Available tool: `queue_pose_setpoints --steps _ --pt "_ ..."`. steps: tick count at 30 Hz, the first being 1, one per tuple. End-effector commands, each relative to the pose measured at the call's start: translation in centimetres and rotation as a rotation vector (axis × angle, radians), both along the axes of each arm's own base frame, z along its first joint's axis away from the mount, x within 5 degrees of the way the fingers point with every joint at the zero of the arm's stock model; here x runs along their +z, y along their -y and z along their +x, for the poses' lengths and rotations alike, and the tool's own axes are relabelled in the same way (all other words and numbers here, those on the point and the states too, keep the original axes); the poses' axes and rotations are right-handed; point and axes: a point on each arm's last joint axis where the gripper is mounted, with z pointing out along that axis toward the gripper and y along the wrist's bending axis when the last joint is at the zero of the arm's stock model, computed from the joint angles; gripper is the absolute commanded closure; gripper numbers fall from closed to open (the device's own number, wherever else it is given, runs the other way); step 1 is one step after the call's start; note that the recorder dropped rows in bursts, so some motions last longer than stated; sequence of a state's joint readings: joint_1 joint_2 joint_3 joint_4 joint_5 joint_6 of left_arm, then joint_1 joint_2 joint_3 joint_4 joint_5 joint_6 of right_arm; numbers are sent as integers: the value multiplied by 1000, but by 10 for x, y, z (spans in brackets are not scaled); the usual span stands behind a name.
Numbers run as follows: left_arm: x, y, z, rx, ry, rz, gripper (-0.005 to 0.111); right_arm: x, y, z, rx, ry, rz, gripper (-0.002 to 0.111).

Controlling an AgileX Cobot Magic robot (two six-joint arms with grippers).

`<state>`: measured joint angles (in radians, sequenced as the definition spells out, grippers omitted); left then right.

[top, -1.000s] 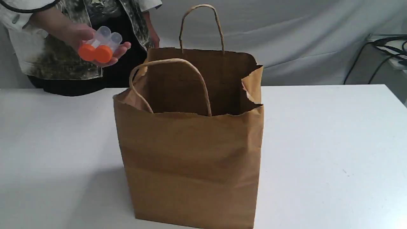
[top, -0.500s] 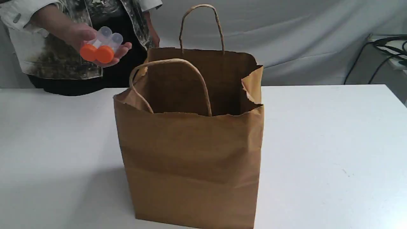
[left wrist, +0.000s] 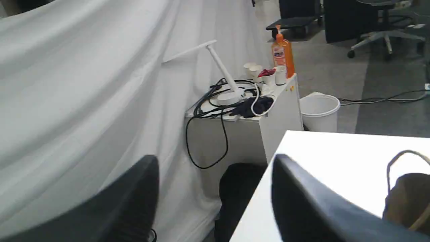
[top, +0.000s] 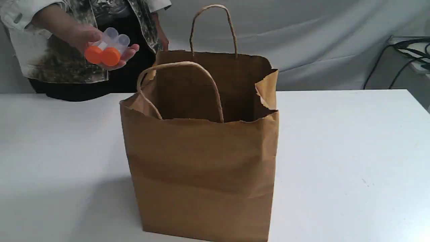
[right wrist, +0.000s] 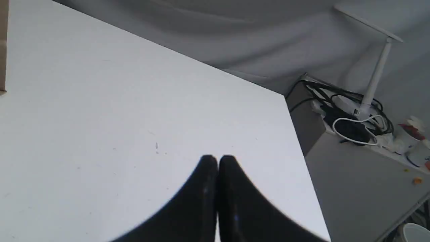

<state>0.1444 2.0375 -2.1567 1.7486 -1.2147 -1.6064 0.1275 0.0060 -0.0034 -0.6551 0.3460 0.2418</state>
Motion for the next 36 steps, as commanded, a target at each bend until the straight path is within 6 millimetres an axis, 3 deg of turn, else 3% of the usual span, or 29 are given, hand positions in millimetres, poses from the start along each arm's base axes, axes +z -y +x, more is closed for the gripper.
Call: queue_pose_setpoints --steps 1,11,21,25,30,33,36 --pt "-17 12 9 -41 -2 14 42 -1 0 0 2 5 -5 108" --pt "-73 14 39 -47 -156 -21 40 -1 0 0 2 5 -5 108" --pt "-115 47 39 -108 -338 -50 40 -1 0 0 2 5 -5 108" --pt "-112 49 37 -111 -343 -53 40 -1 0 0 2 5 -5 108" --pt "-93 32 32 -108 -26 86 40 -1 0 0 2 5 -5 108" --pt "-72 23 37 53 155 173 40 -1 0 0 2 5 -5 108" --pt "-61 23 32 52 247 219 40 -1 0 0 2 5 -5 108"
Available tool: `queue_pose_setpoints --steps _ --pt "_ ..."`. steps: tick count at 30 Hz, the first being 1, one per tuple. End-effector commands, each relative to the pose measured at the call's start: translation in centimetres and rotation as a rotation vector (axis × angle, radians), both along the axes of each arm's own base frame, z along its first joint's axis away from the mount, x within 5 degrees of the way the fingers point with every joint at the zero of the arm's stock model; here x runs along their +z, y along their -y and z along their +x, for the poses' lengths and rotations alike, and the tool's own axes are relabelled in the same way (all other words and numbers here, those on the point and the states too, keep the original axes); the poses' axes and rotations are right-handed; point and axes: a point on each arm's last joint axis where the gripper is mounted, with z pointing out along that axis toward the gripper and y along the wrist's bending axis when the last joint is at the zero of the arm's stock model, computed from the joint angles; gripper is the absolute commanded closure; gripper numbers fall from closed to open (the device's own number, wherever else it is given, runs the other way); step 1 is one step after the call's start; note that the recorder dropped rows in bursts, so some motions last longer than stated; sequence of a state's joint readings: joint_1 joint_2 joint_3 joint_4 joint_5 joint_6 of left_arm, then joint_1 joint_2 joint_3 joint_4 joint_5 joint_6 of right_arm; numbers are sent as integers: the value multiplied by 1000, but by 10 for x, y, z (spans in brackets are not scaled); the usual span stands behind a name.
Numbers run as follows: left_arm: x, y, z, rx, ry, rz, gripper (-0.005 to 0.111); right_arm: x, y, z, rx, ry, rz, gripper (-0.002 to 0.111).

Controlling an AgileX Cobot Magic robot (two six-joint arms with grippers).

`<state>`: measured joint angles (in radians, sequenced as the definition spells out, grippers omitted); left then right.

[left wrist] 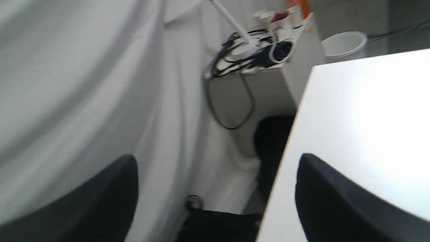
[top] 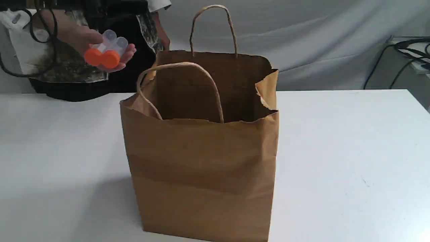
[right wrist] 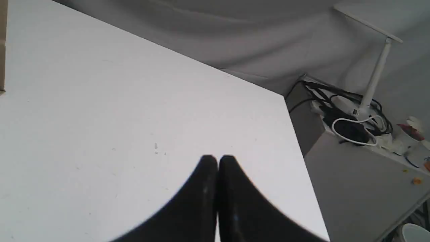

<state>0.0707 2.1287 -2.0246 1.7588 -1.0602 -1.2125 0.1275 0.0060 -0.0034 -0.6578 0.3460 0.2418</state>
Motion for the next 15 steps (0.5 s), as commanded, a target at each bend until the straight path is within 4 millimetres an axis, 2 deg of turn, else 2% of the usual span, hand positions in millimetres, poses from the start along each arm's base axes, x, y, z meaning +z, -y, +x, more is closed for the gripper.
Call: queue_pose_setpoints --steps 1,2,4,6,8,10,15 --pt "18 0 -8 11 89 25 40 -1 0 0 2 4 -3 108" --pt "16 1 -12 -1 29 -6 40 -1 0 0 2 4 -3 108" --pt "7 1 -20 -9 -212 -132 40 -1 0 0 2 4 -3 108" --pt "-5 -9 -29 20 -515 -283 40 -1 0 0 2 4 -3 108" --pt "-17 -22 -37 46 -712 -373 40 -1 0 0 2 4 -3 108" --pt "-27 -27 -48 75 -794 -403 41 -1 0 0 2 4 -3 108" --pt "-43 -24 -75 79 -846 -390 41 -1 0 0 2 4 -3 108"
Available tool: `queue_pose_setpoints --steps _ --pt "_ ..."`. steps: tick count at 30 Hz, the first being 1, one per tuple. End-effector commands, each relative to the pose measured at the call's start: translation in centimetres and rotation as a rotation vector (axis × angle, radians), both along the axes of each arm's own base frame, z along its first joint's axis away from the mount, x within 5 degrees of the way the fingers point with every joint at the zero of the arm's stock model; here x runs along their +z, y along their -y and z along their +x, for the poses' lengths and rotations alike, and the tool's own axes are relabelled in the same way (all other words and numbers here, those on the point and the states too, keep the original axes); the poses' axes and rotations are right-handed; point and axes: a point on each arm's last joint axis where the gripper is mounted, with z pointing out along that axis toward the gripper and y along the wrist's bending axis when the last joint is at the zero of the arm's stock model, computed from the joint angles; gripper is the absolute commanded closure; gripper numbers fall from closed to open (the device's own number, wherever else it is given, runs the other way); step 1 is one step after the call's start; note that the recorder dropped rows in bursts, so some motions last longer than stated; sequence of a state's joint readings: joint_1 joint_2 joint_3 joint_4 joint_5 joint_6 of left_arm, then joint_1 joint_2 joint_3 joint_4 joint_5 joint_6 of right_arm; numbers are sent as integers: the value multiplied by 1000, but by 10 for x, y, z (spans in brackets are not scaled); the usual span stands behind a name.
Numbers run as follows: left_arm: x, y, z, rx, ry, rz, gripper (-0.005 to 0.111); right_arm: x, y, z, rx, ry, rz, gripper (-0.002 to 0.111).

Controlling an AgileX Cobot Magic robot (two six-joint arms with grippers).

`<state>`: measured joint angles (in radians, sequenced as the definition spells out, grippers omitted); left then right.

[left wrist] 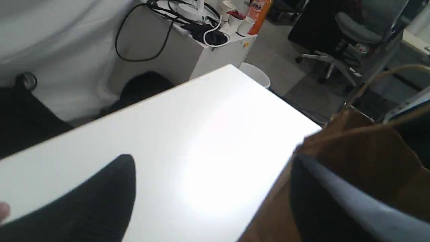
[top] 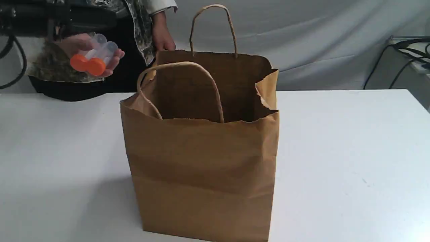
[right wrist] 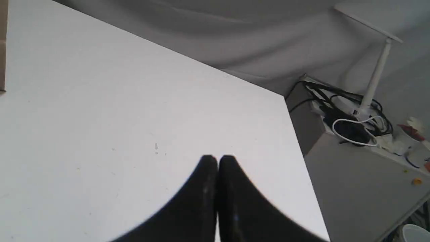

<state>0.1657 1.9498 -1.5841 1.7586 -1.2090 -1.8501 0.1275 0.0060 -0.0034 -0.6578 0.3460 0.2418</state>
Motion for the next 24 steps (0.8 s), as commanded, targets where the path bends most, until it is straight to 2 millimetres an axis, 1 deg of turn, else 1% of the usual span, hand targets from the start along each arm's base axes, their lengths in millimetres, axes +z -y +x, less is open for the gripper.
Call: queue_pose_setpoints --steps 1,3,6,8,11,13,15,16,17,18,19,20,22,23,24 --pt "-2 11 -18 -26 -36 -22 41 -1 0 0 2 4 -3 108" --pt "-5 23 -21 -64 -20 -10 41 -1 0 0 2 4 -3 108" --pt "-1 49 -25 -148 52 19 41 -1 0 0 2 4 -3 108" --pt "-2 67 -28 -192 50 17 41 -1 0 0 2 4 -3 108" --pt "-2 85 -32 -252 95 33 44 -1 0 0 2 4 -3 108" --pt "4 94 -37 -320 276 94 54 -1 0 0 2 4 -3 108" --pt "12 94 -41 -371 485 165 65 -1 0 0 2 4 -3 108" --pt "20 94 -44 -398 617 210 72 -1 0 0 2 4 -3 108" --pt "28 91 -46 -380 696 254 81 -1 0 0 2 4 -3 108" --pt "35 88 -45 -322 723 297 90 -1 0 0 2 4 -3 108" --pt "45 85 -44 -240 746 347 100 -1 0 0 2 4 -3 108" --pt "56 80 -44 -159 771 396 107 -1 0 0 2 4 -3 108" --pt "79 70 -46 6 833 493 107 -1 0 0 2 4 -3 108" --pt "90 62 -46 128 868 573 107 -1 0 0 2 4 -3 108" --pt "101 56 -49 206 914 641 107 -1 0 0 2 4 -3 108"
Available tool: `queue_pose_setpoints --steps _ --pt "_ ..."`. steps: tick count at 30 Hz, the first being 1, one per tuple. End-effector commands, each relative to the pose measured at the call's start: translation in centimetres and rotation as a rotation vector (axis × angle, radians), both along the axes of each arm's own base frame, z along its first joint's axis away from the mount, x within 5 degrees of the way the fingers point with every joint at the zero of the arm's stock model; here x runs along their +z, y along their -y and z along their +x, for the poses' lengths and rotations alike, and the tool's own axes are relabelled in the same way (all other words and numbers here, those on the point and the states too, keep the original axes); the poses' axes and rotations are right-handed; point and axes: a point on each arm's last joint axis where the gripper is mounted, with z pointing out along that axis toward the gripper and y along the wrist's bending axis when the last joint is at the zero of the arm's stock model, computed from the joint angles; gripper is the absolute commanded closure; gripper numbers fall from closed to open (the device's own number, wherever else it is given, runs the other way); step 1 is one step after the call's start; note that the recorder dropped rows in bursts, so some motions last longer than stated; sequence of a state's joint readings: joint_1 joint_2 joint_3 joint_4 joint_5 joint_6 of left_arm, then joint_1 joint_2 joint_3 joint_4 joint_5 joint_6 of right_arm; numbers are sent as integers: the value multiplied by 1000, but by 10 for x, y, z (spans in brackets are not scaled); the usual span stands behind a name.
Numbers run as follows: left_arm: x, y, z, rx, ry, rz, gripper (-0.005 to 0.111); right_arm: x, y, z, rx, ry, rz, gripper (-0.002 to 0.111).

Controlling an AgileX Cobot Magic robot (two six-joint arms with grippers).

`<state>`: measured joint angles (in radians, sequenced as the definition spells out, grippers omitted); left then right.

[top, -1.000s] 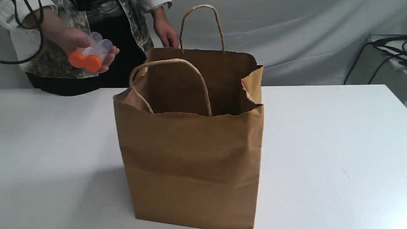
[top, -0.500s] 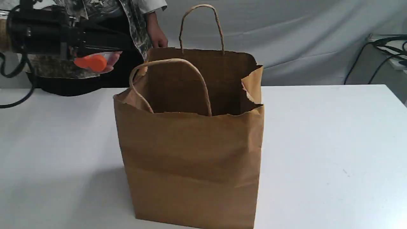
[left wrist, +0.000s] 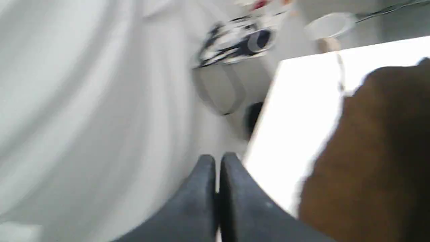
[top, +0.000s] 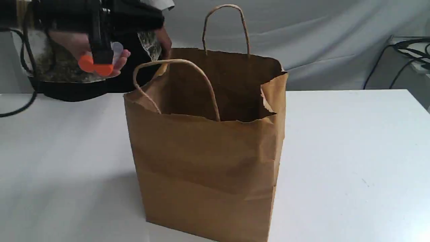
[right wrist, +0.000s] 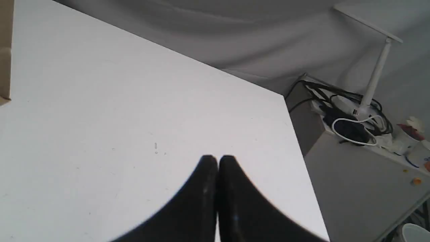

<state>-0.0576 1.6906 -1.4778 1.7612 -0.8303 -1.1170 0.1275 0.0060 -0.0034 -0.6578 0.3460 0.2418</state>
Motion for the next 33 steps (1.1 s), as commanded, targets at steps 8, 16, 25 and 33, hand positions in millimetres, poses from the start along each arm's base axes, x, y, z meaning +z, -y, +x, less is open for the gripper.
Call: queue_pose_setpoints --steps 8,16,25,33 --pt "50 -124 -15 1372 148 131 107 -1 0 0 2 4 -3 108" --pt "3 -80 -41 775 -736 56 107 -1 0 0 2 4 -3 108" --pt "34 -48 -14 612 -966 -204 100 -1 0 0 2 4 -3 108" --pt "23 19 25 403 -828 -12 58 -1 0 0 2 4 -3 108"
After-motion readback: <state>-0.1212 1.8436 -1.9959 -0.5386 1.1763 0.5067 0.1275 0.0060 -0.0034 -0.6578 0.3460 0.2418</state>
